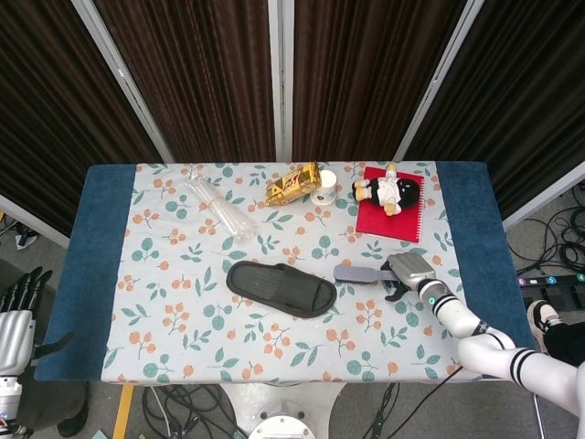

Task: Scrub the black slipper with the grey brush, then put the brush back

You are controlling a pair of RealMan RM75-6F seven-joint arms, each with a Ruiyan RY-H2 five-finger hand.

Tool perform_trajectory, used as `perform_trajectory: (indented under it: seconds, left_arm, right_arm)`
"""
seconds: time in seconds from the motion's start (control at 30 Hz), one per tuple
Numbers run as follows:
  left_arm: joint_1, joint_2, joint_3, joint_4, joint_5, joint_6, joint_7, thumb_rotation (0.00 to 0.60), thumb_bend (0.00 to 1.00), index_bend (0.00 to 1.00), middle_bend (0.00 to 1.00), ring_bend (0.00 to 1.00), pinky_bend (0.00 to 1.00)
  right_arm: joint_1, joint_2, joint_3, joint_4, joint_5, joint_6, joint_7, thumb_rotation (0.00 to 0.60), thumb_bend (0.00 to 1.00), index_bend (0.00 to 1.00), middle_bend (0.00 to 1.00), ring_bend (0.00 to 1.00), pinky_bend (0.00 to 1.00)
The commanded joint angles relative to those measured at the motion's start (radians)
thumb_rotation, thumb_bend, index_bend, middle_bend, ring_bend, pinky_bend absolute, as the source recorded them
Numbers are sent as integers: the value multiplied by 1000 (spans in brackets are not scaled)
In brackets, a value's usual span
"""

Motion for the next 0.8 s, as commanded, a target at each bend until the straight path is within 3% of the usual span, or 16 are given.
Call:
perform_trajectory:
  seconds: [0.03, 0.17, 0.33, 0.5, 0.8]
  left_arm:
    - [4, -4, -1, 7, -2, 5, -7, 600, 143, 101, 143, 25, 119]
    - [7, -10, -1, 19, -3, 3, -20, 600, 143, 101, 144, 25, 120]
    - [8, -17, -2, 36, 1, 6, -28, 600, 143, 101, 144, 25, 120]
    - [-6, -12, -10, 36, 21, 4, -37, 600, 143, 101, 143, 25, 120]
    - [-122, 16, -48, 6, 127, -52, -112, 600, 160, 101, 143, 25, 120]
  right_arm:
    - [5, -5, 0, 1, 10, 4, -3, 600, 201, 857, 827, 811, 995]
    - [14, -20, -10, 9, 21, 16, -32, 600, 454, 985, 868, 886, 1000]
    - [26, -20, -19, 3, 42, 10, -51, 600, 594, 1000, 936, 971, 1000]
    - [9, -8, -11, -15, 1, 55, -19, 600, 620, 1000, 987, 1000, 1000]
    - [-71, 59, -17, -45, -281, 296, 226, 600, 618, 1000, 1000, 1000, 1000]
